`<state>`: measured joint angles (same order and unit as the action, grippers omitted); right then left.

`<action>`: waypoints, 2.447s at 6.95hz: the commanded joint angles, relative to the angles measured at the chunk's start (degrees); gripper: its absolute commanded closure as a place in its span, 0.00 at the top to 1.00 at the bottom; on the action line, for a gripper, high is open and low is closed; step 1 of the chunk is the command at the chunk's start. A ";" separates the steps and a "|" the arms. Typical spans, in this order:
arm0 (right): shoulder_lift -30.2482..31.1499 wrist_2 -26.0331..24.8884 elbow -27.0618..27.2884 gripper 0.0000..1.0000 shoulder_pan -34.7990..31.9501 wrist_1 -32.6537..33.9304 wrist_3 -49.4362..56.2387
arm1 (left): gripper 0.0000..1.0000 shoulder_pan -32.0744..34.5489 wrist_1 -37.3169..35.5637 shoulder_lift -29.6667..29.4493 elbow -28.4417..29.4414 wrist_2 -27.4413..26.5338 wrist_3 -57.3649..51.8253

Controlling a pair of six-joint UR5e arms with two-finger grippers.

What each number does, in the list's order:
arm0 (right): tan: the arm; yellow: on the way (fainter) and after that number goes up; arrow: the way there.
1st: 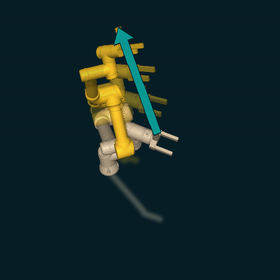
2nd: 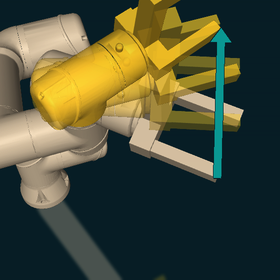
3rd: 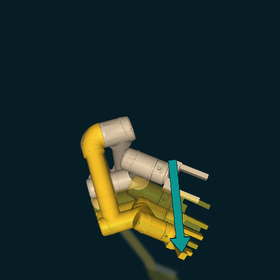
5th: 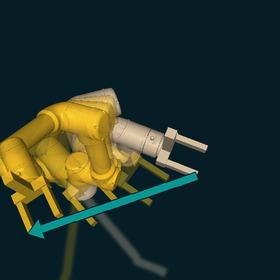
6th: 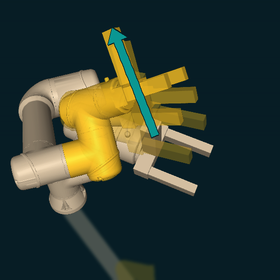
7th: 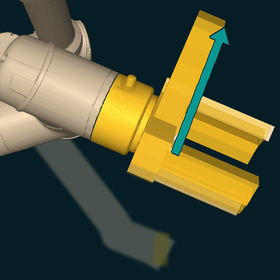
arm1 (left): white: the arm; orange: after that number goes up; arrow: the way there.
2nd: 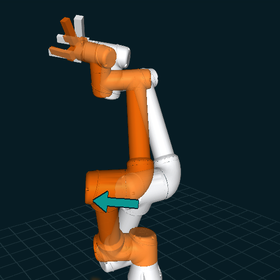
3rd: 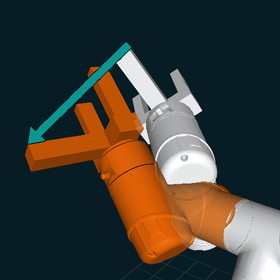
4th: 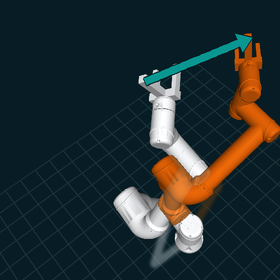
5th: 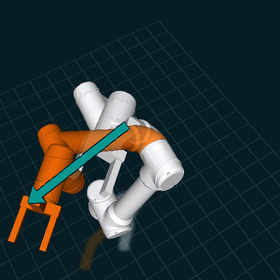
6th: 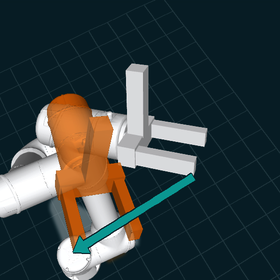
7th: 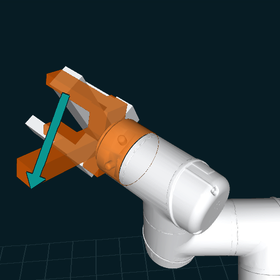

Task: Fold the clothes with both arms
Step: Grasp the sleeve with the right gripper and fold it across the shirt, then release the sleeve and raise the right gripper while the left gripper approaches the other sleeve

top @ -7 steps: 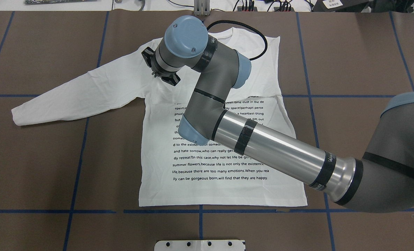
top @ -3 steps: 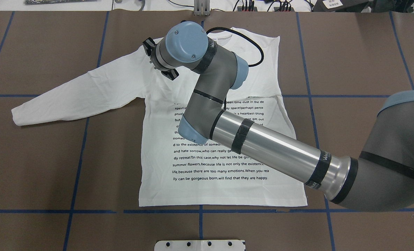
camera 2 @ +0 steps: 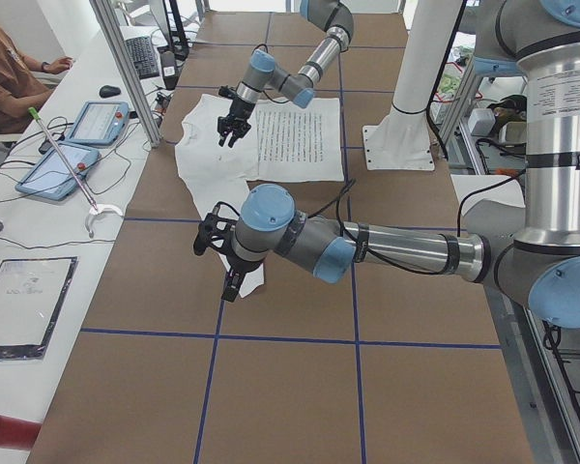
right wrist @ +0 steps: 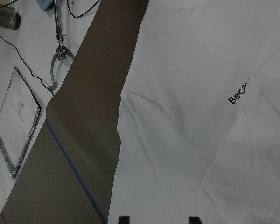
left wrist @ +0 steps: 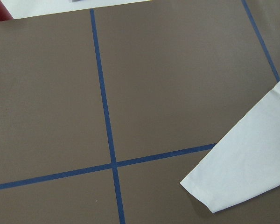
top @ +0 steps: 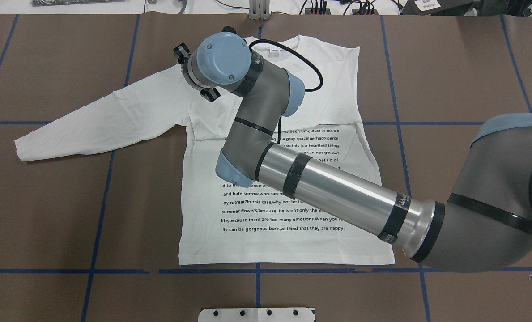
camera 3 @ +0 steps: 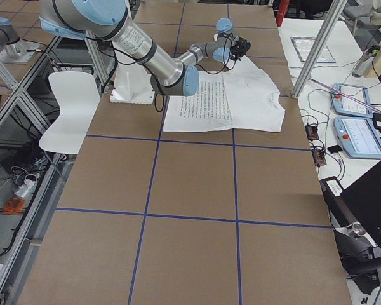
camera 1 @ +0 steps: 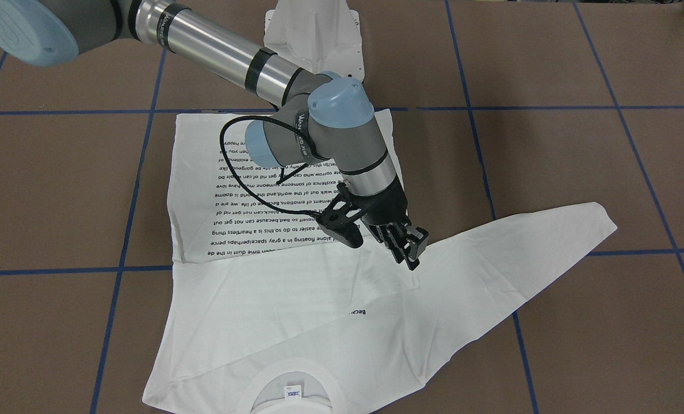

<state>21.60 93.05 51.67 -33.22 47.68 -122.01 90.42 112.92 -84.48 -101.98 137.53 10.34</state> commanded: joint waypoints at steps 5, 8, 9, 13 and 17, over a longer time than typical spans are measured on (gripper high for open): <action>15.54 13.91 20.80 1.00 -6.15 5.04 -0.33 | 1.00 -15.76 17.28 -3.56 10.96 1.43 19.83; 34.60 24.07 41.09 1.00 -12.98 7.42 3.68 | 0.96 -18.88 33.50 -6.90 23.64 -2.53 30.93; 36.92 24.98 42.71 1.00 -13.96 7.42 6.06 | 0.92 -22.62 33.16 -8.06 24.54 -2.87 33.75; 37.91 24.81 42.20 1.00 -14.06 7.42 7.40 | 0.64 -27.66 33.06 -8.07 25.68 -7.01 39.49; 38.52 24.72 42.20 1.00 -14.06 7.25 7.49 | 0.56 -28.46 33.15 -8.07 26.48 -7.27 39.40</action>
<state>60.06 117.75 93.82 -47.28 54.95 -114.53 62.08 146.09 -92.56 -75.56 130.28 49.69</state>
